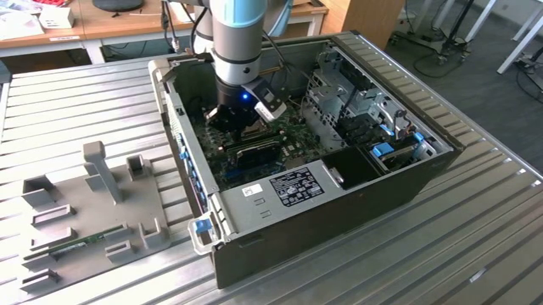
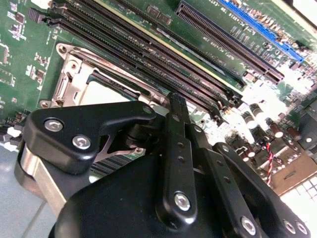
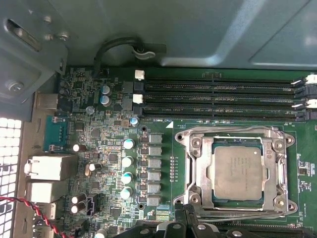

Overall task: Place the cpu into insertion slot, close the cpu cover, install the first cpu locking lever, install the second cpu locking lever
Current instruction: 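Install the second cpu locking lever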

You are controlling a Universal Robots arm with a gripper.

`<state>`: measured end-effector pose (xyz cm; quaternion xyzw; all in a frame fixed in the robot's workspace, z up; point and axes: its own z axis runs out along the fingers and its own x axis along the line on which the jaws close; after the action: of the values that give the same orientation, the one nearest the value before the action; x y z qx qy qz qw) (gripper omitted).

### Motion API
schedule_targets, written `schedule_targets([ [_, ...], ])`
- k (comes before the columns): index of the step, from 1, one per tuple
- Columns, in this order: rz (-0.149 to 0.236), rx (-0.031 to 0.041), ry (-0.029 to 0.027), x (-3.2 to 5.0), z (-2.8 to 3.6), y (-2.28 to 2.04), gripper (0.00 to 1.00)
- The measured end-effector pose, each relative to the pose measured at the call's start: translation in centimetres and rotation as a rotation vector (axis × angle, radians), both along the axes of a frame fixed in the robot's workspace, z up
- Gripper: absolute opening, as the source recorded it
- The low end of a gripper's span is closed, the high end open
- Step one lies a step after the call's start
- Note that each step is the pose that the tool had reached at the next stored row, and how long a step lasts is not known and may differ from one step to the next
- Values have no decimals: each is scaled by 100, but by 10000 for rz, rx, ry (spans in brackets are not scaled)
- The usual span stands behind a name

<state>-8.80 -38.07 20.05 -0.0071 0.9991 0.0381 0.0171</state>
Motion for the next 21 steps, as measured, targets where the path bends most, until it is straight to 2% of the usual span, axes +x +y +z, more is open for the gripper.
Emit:
schedule_targets([
  [12,0,63,-130,-27,-7,0,11],
  [21,0,69,-171,-46,-9,0,11],
])
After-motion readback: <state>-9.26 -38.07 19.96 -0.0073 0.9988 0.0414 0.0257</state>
